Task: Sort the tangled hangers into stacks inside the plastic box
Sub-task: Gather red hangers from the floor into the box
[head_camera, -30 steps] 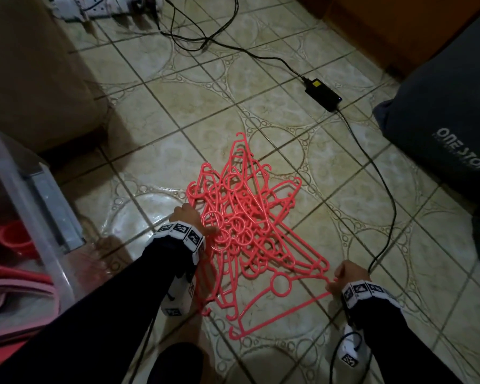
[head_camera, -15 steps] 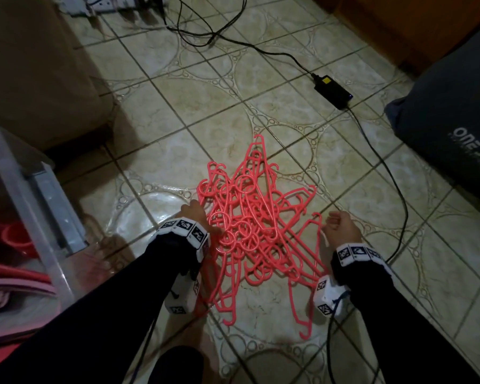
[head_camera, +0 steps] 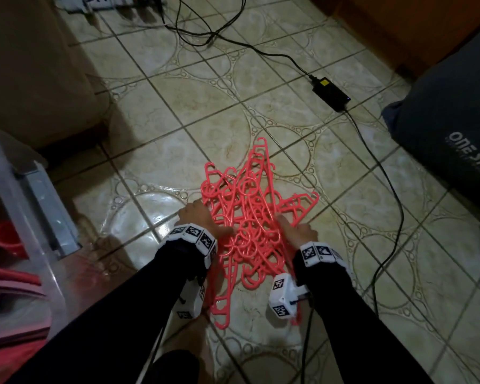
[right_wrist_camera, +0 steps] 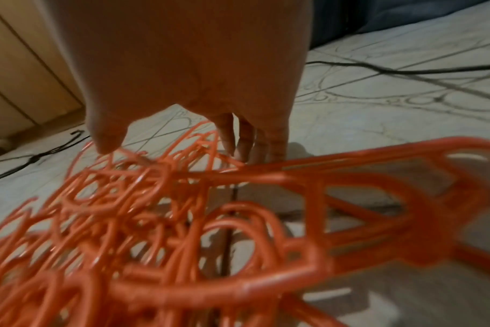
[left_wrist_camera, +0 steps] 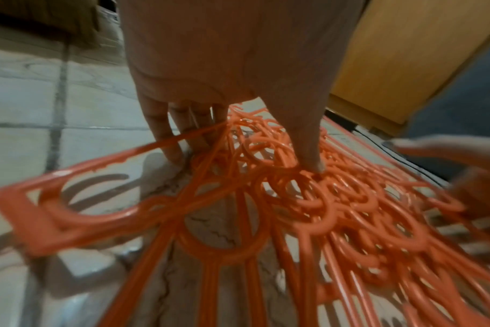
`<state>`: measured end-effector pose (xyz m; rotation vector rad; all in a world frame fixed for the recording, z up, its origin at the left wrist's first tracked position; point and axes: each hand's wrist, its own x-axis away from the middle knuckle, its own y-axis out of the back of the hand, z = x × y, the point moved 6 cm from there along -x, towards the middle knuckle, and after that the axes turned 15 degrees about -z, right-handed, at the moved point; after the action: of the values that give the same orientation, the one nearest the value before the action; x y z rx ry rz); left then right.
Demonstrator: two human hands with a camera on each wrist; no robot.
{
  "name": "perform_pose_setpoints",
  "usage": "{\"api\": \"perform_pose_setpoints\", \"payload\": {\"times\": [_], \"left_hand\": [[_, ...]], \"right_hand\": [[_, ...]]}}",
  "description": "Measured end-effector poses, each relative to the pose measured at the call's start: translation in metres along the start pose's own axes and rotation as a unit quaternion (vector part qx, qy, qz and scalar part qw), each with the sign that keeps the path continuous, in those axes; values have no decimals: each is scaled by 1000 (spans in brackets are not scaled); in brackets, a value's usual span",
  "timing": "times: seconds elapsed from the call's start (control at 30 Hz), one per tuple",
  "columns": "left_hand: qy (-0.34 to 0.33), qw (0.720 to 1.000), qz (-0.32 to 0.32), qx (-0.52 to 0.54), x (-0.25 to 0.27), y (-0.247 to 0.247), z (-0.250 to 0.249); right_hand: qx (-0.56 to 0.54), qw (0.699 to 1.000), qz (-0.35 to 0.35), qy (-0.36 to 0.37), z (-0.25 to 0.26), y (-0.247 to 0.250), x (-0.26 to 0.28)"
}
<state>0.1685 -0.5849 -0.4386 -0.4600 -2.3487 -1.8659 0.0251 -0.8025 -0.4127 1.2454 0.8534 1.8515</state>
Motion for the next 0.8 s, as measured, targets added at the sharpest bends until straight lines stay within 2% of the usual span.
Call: {"api": "perform_pose_setpoints", "payload": {"times": [0.13,0.2,0.27,0.33,0.43,0.57,0.63,0.7,0.8], "left_hand": [[-17,998,39,51,3,-9,-1],[-12,997,52,57,5,-10,1],[-23,997,38,59,7,-7,0],[-21,996,14,81,8,-4,-3],[10,992,28,122,11,-6,-5],[38,983,83,158,16,-15,-6],[48,976,116,178,22,-21,-8],[50,970,143,192,27,-25,-11],[37,968,150,198,31,-24,-16]], "right_hand": [[-61,998,0,27,6,-11,6],[-5,999,-11,35,2,-9,8],[84,996,-21,27,-4,-8,11],[102,995,2,7,-6,-12,17],[76,997,23,-4,-6,-19,25],[17,999,-4,-33,-7,-20,25],[-37,997,26,-58,-8,-20,24],[-75,994,51,-62,-7,-18,26],[-89,994,46,-45,-7,-19,21]]}}
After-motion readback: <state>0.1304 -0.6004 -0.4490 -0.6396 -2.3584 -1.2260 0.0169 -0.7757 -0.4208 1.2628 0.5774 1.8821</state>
